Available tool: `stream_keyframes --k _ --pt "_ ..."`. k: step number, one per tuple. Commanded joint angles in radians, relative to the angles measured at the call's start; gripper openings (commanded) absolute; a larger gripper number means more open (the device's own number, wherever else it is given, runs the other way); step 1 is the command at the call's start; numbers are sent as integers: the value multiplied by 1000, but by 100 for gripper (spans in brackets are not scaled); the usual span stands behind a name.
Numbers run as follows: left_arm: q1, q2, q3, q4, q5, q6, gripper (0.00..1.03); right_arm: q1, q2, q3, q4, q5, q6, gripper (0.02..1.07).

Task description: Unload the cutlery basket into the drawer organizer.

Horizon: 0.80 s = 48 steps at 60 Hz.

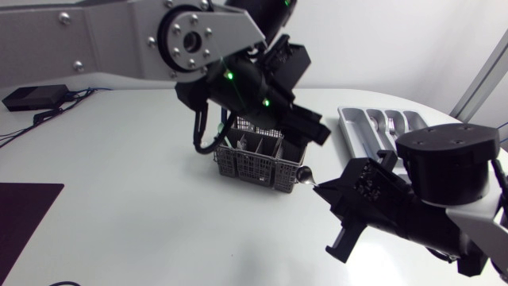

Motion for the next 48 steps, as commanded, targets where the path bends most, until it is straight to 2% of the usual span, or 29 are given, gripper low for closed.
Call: stream_keyframes --k 1,7,16,30,35,40,48 --pt "45 -15 49 28 -4 -40 70 -14 -23 -31 -25 -29 -38 7" --pt "77 -29 42 60 -4 -38 73 -91 -50 -43 -51 -102 -73 7" --pt "122 -70 11 114 -5 -28 75 -287 -69 -48 -96 -274 -168 7" --pt "195 -110 -20 133 -11 -5 75 -628 -13 -40 -142 -513 -437 7" --pt "212 -127 -53 158 -31 11 75 -717 33 -29 -159 -558 -547 7" --pt "214 -144 -110 232 -86 35 75 -795 96 -11 -173 -599 -654 7" --pt "226 -147 -153 255 -114 55 74 -922 238 46 -206 -635 -855 7"
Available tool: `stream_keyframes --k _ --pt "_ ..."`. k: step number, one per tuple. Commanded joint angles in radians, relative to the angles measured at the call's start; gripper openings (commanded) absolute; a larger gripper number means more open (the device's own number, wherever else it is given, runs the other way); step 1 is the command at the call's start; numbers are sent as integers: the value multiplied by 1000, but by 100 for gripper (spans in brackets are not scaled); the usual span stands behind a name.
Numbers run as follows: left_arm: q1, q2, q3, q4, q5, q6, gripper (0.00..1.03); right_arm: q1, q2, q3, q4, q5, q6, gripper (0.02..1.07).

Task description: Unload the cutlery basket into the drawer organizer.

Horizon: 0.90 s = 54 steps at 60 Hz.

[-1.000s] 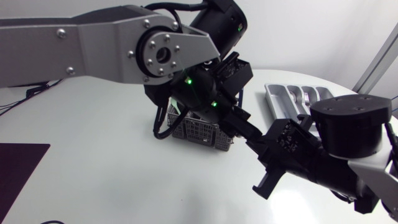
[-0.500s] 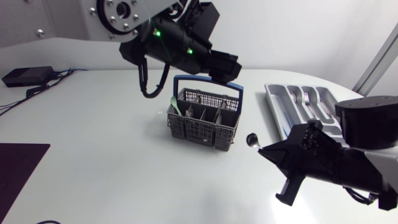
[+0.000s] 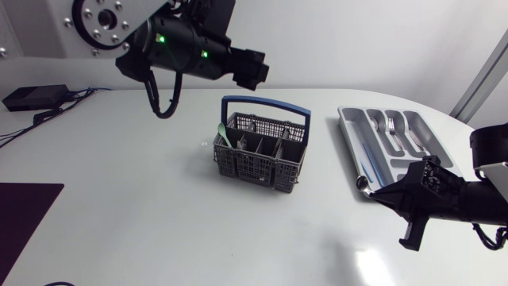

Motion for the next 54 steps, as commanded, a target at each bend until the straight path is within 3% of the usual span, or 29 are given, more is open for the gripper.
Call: stream_keyframes --k 1,21,39,50,54 --pt "13 -20 -42 13 -12 25 75 -79 95 57 -26 -20 -186 7" --pt "58 -13 -126 38 -57 45 74 -368 547 415 -211 -2 -660 7" --pt "61 -2 -200 75 -81 45 74 -420 788 617 -199 148 -838 8" --pt "61 7 -232 82 -86 41 74 -417 869 646 -118 243 -890 8" --pt "58 18 -243 84 -87 37 74 -408 889 639 -70 259 -890 14"
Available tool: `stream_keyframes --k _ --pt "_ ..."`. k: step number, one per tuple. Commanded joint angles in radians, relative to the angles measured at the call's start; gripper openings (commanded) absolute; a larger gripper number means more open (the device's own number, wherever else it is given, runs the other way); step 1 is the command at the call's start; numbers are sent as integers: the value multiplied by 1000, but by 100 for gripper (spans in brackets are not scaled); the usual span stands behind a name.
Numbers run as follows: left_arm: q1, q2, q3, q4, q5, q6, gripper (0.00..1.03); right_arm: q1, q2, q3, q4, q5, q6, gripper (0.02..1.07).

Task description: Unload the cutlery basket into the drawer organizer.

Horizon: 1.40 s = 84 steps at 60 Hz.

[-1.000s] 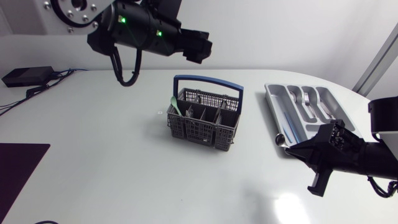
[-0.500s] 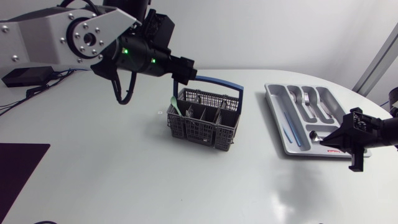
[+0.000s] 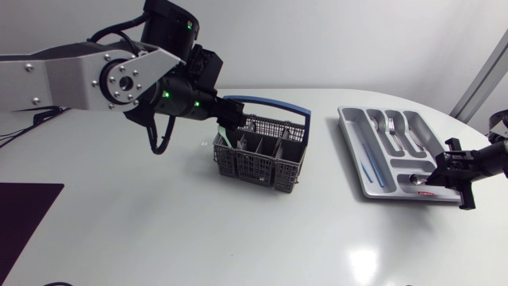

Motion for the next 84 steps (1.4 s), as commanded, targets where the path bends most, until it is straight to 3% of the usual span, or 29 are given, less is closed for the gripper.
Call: stream_keyframes --k 1,26,41,43,46,58,69,84 --pt "5 22 -34 12 -11 -1 74 6 40 10 33 20 -45 15" --pt "-52 85 -8 -39 -57 -69 74 14 -5 -67 216 35 16 48" --pt "-84 148 52 -82 -89 -148 73 17 -181 -41 15 -90 277 72" --pt "-84 166 71 -94 -89 -159 73 21 -207 -47 -30 -106 303 79" --pt "-84 184 91 -98 -89 -174 70 27 -247 -65 -77 -124 329 104" --pt "-78 263 166 -121 -120 -217 69 41 -355 -152 -81 -218 487 103" --pt "-72 319 233 -175 -166 -266 58 44 -464 -246 -65 -288 544 103" --pt "-66 392 278 -253 -178 -296 53 61 -551 -367 10 -294 565 103"
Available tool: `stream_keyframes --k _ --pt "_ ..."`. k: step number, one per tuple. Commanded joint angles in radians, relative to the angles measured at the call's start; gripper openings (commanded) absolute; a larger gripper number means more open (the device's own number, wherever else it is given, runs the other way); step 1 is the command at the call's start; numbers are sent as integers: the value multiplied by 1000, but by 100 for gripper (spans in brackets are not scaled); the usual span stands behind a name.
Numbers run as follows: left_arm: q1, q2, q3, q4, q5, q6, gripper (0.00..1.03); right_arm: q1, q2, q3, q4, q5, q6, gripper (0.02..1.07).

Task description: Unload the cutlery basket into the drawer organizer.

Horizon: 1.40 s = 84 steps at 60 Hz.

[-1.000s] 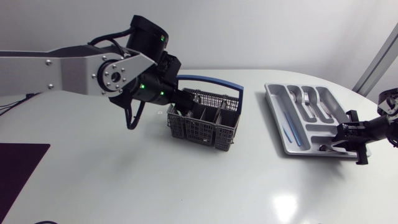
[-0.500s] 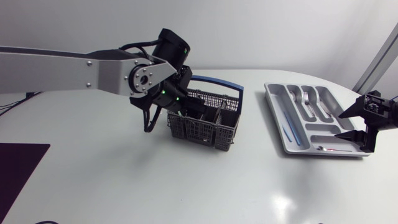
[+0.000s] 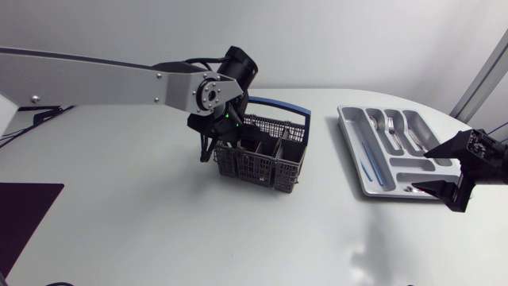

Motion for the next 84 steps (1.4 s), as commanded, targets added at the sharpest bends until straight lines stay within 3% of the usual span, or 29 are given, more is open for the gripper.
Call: stream_keyframes --k 1,21,32,46,57,79,84 --pt "6 27 22 -26 -9 -36 51 6 -18 -45 11 -6 21 103" --pt "3 24 24 -53 -18 -40 41 34 -59 -125 64 -1 21 103" --pt "0 26 33 -50 -18 -39 25 43 -96 -154 81 7 21 103" --pt "-11 26 33 -33 -34 -21 19 51 -125 -186 96 13 18 103" --pt "-40 13 24 0 -97 32 6 54 -140 -212 116 14 15 103" --pt "-92 -65 9 27 -175 164 4 60 -188 -257 136 23 7 103" --pt "-121 -102 -5 42 -229 220 4 65 -208 -269 136 23 7 103"
